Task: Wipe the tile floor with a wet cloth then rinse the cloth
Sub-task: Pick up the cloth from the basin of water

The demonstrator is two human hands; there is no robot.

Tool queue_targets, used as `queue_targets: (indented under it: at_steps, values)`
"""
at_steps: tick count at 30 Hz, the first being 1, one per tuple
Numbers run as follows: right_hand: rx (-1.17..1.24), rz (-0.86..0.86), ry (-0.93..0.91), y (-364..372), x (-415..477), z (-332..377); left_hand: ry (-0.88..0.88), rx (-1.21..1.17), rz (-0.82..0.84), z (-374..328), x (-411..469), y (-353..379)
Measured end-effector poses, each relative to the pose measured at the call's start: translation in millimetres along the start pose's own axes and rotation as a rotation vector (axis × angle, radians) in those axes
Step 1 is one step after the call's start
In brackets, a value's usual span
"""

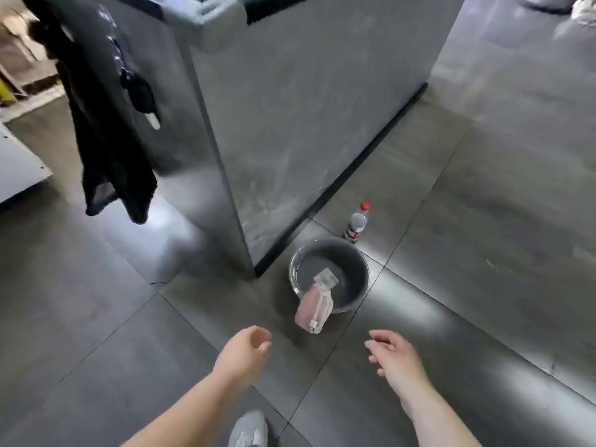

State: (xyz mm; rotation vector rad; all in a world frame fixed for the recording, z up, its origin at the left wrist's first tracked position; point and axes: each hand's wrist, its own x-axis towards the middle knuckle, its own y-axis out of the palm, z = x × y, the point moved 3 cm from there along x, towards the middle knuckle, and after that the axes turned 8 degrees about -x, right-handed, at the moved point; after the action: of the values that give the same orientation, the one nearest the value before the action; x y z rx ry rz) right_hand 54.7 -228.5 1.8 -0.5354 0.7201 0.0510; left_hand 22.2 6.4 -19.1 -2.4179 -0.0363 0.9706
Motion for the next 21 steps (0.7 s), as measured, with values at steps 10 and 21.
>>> queue_targets:
  at_steps: [10, 21]
  values:
    - [-0.209, -0.019, -0.26, 108, 271, -78, 0.011, -0.101, 0.096, 67, 296, 155]
    - [-0.404, -0.065, -0.299, 159, 325, -106, -0.076, -0.322, 0.062, 91, 319, 183]
